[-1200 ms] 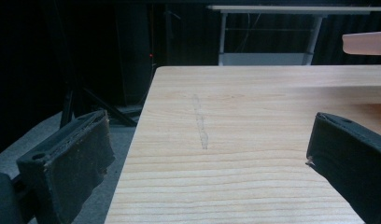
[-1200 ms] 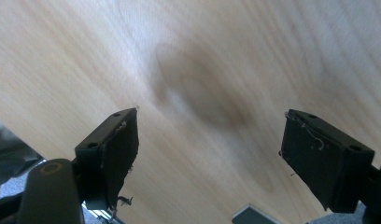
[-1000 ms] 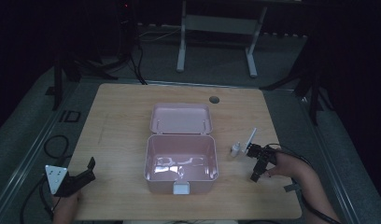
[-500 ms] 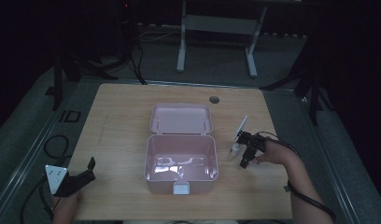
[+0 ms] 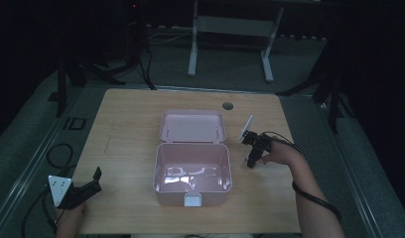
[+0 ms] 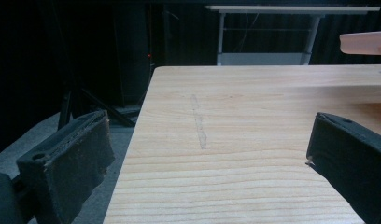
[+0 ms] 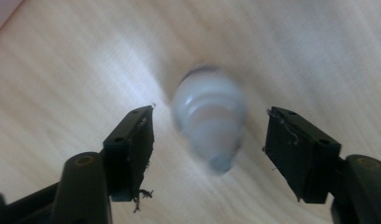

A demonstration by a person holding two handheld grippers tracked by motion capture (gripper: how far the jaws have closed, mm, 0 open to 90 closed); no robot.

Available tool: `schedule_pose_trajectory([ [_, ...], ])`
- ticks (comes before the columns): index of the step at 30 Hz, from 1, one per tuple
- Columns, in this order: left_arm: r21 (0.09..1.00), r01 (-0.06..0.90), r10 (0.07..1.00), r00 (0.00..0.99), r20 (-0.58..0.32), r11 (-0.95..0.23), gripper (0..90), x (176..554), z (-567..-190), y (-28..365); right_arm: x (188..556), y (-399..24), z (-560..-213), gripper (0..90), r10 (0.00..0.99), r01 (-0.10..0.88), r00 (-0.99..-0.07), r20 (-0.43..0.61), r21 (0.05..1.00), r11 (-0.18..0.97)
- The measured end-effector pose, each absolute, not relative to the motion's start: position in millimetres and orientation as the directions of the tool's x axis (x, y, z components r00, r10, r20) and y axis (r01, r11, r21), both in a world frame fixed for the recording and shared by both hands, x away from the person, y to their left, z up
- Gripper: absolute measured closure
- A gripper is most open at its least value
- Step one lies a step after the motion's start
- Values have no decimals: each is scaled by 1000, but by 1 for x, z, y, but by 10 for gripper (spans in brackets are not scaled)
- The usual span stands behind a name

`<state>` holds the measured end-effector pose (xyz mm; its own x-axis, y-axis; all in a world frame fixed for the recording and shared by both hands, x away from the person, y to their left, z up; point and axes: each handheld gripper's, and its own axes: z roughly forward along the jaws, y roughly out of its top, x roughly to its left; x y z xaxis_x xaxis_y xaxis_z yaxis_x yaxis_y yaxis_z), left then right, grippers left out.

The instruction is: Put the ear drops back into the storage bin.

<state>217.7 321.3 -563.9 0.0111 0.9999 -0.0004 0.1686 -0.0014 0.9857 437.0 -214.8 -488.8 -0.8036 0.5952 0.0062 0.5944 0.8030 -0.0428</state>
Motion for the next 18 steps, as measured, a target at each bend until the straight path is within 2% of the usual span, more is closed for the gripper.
schedule_pose_trajectory([
  [9,986,168,1000,11,0,-2,5,218,-564,321,448,-207,-496,446,589,587,-807,22,-66,807],
  [11,986,168,1000,12,1,-3,4,218,-564,321,448,-204,-498,514,585,582,-811,24,-79,810],
  [18,986,168,1000,11,1,-3,5,218,-564,321,448,-201,-504,585,561,556,-827,30,-97,825],
])
